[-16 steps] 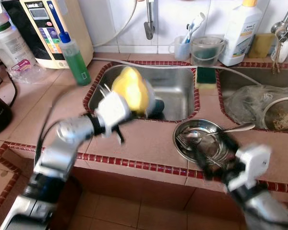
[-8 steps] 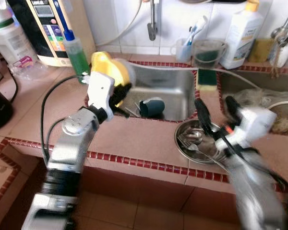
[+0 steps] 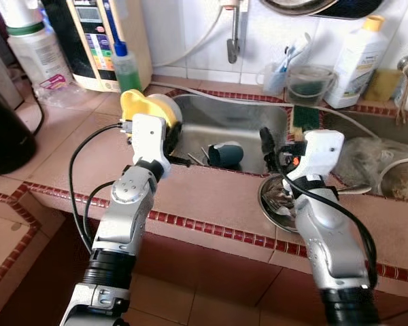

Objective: Kitchen organization

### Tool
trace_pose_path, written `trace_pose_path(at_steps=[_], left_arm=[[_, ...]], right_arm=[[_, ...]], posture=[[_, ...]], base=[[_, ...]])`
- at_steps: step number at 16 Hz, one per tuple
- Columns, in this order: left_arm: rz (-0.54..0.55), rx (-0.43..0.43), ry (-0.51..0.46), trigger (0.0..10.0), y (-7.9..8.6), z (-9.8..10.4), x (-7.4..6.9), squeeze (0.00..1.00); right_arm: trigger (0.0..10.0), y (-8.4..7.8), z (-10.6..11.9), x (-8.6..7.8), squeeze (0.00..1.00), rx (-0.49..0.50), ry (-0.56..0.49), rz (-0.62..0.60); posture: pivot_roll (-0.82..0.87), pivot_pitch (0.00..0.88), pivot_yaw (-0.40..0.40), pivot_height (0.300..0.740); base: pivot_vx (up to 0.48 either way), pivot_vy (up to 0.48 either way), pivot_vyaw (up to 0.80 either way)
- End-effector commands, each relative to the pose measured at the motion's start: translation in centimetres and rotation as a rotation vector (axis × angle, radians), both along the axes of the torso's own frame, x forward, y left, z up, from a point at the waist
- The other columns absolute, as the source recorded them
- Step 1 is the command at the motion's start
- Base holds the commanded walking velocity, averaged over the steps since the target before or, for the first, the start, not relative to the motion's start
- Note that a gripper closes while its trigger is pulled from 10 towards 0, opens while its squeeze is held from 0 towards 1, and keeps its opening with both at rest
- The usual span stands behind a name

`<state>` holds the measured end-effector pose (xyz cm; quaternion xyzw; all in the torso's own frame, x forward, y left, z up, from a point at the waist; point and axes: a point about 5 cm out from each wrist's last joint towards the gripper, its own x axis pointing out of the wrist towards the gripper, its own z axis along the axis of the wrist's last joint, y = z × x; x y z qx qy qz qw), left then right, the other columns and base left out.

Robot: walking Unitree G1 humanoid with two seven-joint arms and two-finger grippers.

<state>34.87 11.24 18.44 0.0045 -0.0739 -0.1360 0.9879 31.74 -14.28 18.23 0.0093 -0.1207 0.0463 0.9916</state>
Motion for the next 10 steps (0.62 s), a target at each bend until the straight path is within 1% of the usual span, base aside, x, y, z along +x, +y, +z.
trace_pose_path(at_steps=[1, 2, 4, 5, 6, 7, 8, 10], left_arm=[[0.038, 0.02, -0.043, 10.0, 0.7, 0.5, 0.1, 0.0], [0.056, -0.027, -0.06, 10.0, 1.2, 0.6, -0.2, 0.0], [0.054, -0.049, -0.07, 10.0, 1.5, 0.2, -0.6, 0.0], [0.048, -0.039, -0.086, 10.0, 1.5, -0.1, -0.9, 0.0], [0.031, -0.028, -0.086, 10.0, 1.4, -0.2, -1.0, 0.0], [0.032, -0.03, -0.086, 10.0, 1.5, -0.2, -0.9, 0.0], [0.009, -0.031, -0.076, 10.0, 1.4, -0.2, -0.8, 0.0], [-0.004, -0.009, -0.076, 10.0, 1.4, -0.1, -0.5, 0.0]], right_arm=[[10.0, 0.1, 0.4, 0.3, 0.0, 0.0, -0.029, -0.023], [10.0, 0.1, 0.5, 0.2, 0.0, 0.001, -0.056, -0.023], [10.0, -0.1, 0.0, 0.0, 0.0, 0.005, -0.06, -0.026], [10.0, -0.3, -0.7, 0.0, 0.0, -0.007, -0.039, -0.037], [10.0, -0.2, -0.9, -0.1, 0.0, -0.006, -0.034, -0.038], [10.0, -0.1, -0.9, 0.0, 0.0, -0.004, -0.033, -0.035], [10.0, 0.0, -0.7, 0.0, 0.0, -0.004, -0.038, -0.033], [10.0, 0.2, -0.4, 0.0, 0.0, -0.008, -0.053, -0.021]], posture=[[-0.23, 0.0, 0.058, 0.74], [-0.23, 0.0, 0.058, 0.74], [-0.22, 0.0, 0.059, 0.74], [-0.22, 0.0, 0.06, 0.74], [-0.22, 0.0, 0.058, 0.74], [-0.22, 0.0, 0.058, 0.74], [-0.22, 0.0, 0.055, 0.74], [-0.22, 0.0, 0.057, 0.74]], base=[[0.0, 0.0, 0.0], [0.0, 0.0, 0.0], [0.0, 0.0, 0.0], [0.0, 0.0, 0.0], [0.0, 0.0, 0.0], [0.0, 0.0, 0.0], [0.0, 0.0, 0.0], [0.0, 0.0, 0.0]])
